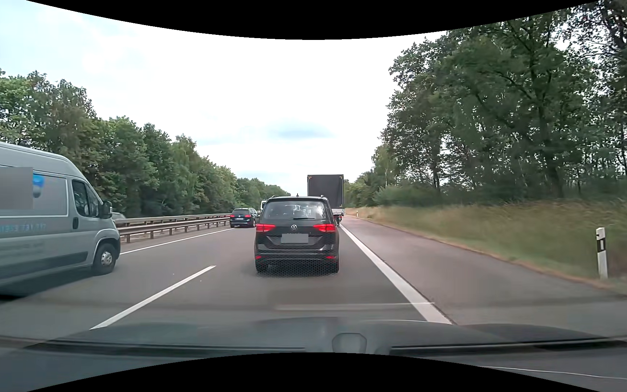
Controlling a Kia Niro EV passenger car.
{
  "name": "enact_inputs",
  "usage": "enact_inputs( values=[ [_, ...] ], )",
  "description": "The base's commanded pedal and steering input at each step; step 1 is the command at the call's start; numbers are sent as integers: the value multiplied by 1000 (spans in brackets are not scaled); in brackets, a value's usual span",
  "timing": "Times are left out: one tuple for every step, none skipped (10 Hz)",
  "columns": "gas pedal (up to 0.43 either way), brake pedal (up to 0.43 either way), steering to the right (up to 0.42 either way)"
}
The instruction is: Follow the waypoints while adhering to traffic rules and regulations
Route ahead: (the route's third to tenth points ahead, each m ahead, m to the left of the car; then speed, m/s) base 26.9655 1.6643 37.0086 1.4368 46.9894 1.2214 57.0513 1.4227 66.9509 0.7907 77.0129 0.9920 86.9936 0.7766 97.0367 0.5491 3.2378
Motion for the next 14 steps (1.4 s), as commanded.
enact_inputs(
  values=[
    [39, 0, -4],
    [39, 0, -4],
    [47, 0, -4],
    [67, 0, -3],
    [67, 0, -3],
    [67, 0, -3],
    [67, 0, -3],
    [67, 0, -3],
    [67, 0, -3],
    [67, 0, -3],
    [67, 0, -3],
    [67, 0, -3],
    [79, 0, -3],
    [79, 0, -3]
  ],
)
